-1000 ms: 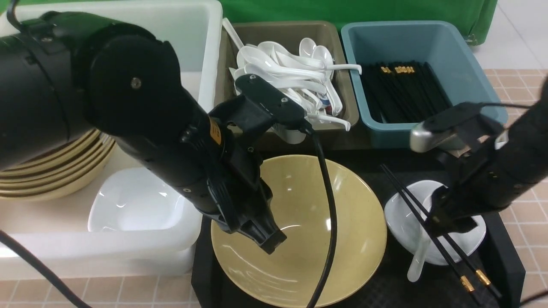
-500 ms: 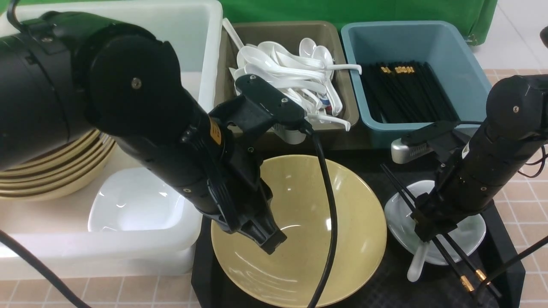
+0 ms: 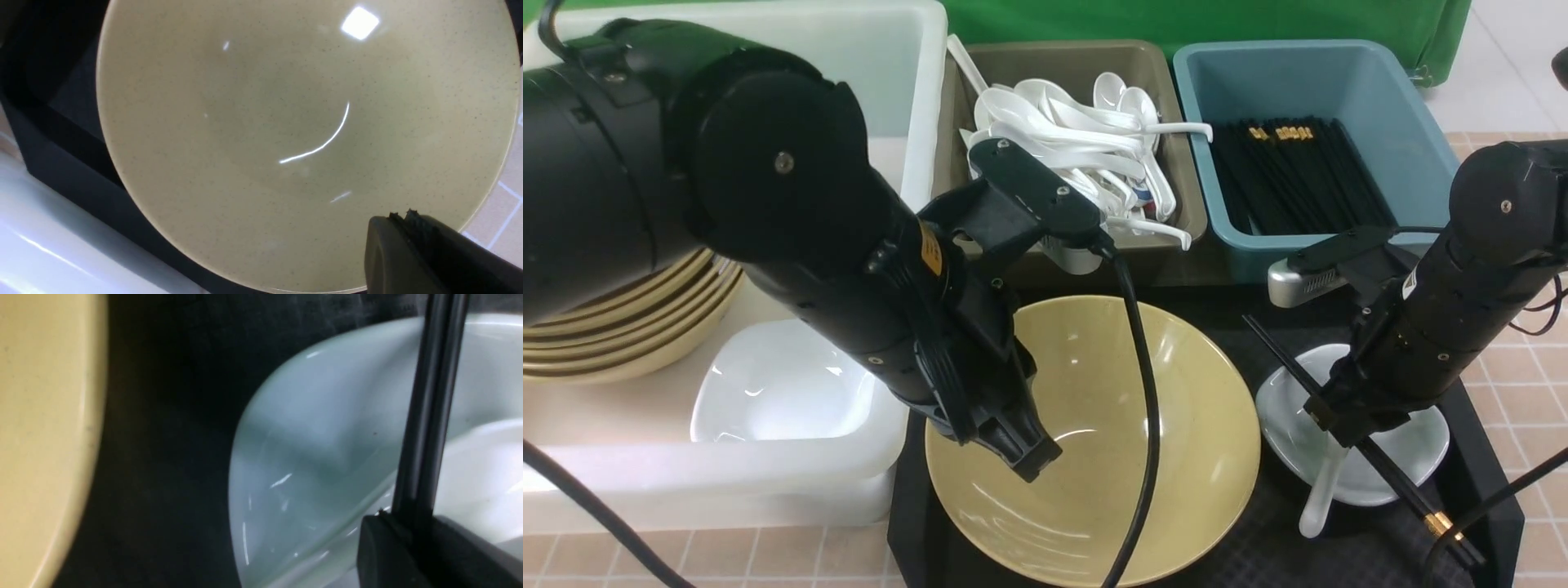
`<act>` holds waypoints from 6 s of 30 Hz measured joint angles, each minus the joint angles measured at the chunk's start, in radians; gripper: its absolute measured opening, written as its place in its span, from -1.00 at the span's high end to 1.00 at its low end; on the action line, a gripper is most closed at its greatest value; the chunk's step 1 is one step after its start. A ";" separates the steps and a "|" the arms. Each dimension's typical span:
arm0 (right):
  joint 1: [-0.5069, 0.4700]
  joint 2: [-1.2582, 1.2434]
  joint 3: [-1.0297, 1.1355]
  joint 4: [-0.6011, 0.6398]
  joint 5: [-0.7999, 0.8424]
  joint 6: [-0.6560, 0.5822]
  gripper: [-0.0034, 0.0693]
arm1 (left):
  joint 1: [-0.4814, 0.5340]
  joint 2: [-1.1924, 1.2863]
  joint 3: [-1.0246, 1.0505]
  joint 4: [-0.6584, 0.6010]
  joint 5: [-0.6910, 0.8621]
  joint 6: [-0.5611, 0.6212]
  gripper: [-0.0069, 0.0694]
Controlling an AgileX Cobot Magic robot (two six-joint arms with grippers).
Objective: On brown table put chopsticks spoon bowls plates into blue grey white boxes.
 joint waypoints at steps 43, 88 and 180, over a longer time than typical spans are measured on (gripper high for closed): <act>-0.164 0.428 -0.820 -0.028 -0.220 0.141 0.11 | 0.162 0.257 -0.361 0.001 -0.388 -0.002 0.81; 0.021 -0.038 0.157 0.026 -0.225 0.316 -0.42 | 0.162 0.118 -0.179 -0.408 -0.113 0.530 0.81; 0.067 -0.212 -0.506 -0.080 0.361 -0.182 0.67 | 0.169 0.647 -0.530 0.091 0.055 0.096 -0.43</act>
